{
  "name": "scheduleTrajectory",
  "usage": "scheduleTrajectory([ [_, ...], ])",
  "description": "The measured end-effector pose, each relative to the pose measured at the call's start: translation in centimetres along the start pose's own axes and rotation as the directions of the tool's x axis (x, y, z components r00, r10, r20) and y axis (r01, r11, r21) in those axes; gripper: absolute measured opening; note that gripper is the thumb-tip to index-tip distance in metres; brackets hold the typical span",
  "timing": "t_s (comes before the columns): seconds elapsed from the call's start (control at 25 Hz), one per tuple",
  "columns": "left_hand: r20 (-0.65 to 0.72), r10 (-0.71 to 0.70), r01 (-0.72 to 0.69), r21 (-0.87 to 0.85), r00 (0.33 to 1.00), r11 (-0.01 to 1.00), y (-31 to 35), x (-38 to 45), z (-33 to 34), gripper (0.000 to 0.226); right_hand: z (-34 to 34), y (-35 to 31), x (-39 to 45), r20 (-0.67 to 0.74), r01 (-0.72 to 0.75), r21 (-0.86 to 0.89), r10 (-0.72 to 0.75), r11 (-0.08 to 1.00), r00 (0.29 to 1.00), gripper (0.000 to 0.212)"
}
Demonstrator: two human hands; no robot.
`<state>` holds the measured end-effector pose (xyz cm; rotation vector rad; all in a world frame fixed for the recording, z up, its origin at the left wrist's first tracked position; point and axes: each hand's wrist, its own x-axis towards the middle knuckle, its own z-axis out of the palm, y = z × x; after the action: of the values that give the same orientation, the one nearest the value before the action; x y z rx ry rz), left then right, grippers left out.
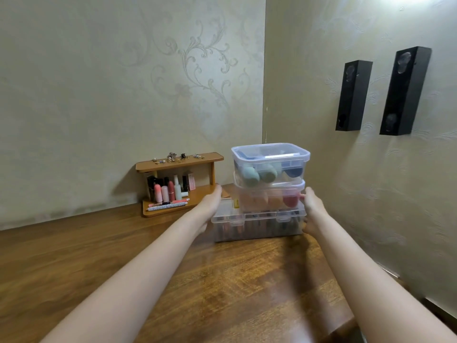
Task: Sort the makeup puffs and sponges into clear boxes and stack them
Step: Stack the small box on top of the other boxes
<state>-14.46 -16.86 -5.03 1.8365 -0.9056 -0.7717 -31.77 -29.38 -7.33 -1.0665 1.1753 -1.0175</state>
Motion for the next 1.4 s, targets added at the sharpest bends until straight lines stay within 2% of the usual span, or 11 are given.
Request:
scheduleTrajectory([
  [0.12,0.152,0.065,-0.121,0.393,0.986,0.912,-1.7,-0.2,-0.5,0.056,0.6,1.1,-0.7,0.036,0.0,-0.063,0.003,0.998,0.999,0.047],
  [0.2,0.169,0.121,-0.193,0.53,0.978,0.826,-2.5,-0.5,-1.7,0.051,1.5,1.2,-1.1,0.068,0.024,-0.071,-0.02,0.997,0.998,0.042],
  [0.36,0.087,0.203,-0.208,0.675,0.975,0.708,-4.7,-1.2,-6.7,0.041,5.9,1.7,-3.4,0.189,0.082,-0.106,-0.061,0.991,0.98,0.029],
  [0.48,-0.07,0.205,-0.081,0.762,0.976,0.643,-6.2,-2.5,-11.3,0.034,11.0,2.4,-5.0,0.295,0.133,-0.164,-0.08,0.977,0.952,0.022],
  [0.56,-0.16,0.19,0.011,0.791,0.969,0.612,-7.5,-3.1,-14.9,0.031,15.0,2.9,-6.2,0.384,0.157,-0.181,-0.077,0.971,0.92,0.019],
  [0.72,-0.284,0.101,0.195,0.836,0.954,0.512,-10.4,-3.8,-21.6,0.044,22.5,4.3,-9.3,0.537,0.095,-0.097,-0.028,0.991,0.843,0.038],
  [0.8,-0.331,0.061,0.26,0.831,0.942,0.493,-12.3,-3.7,-24.2,0.051,26.4,5.1,-10.5,0.608,0.156,-0.121,-0.051,0.98,0.792,0.037],
  [0.88,-0.402,0.057,0.318,0.796,0.914,0.515,-14.1,-3.2,-26.6,0.047,29.9,5.7,-11.7,0.661,0.235,-0.155,-0.076,0.96,0.746,0.035],
  [0.96,-0.468,0.059,0.357,0.745,0.882,0.563,-15.7,-2.2,-28.6,0.046,32.7,6.3,-12.1,0.671,0.216,-0.172,-0.046,0.961,0.74,0.035],
  [1.08,-0.509,0.066,0.366,0.696,0.858,0.617,-17.3,0.3,-31.1,0.046,35.9,6.7,-11.5,0.688,0.277,-0.228,-0.047,0.933,0.724,0.039],
  [1.4,-0.525,0.119,0.375,0.732,0.843,0.569,-17.5,7.5,-32.1,0.045,39.7,6.0,-7.0,0.676,0.407,-0.307,-0.104,0.86,0.73,0.045],
])
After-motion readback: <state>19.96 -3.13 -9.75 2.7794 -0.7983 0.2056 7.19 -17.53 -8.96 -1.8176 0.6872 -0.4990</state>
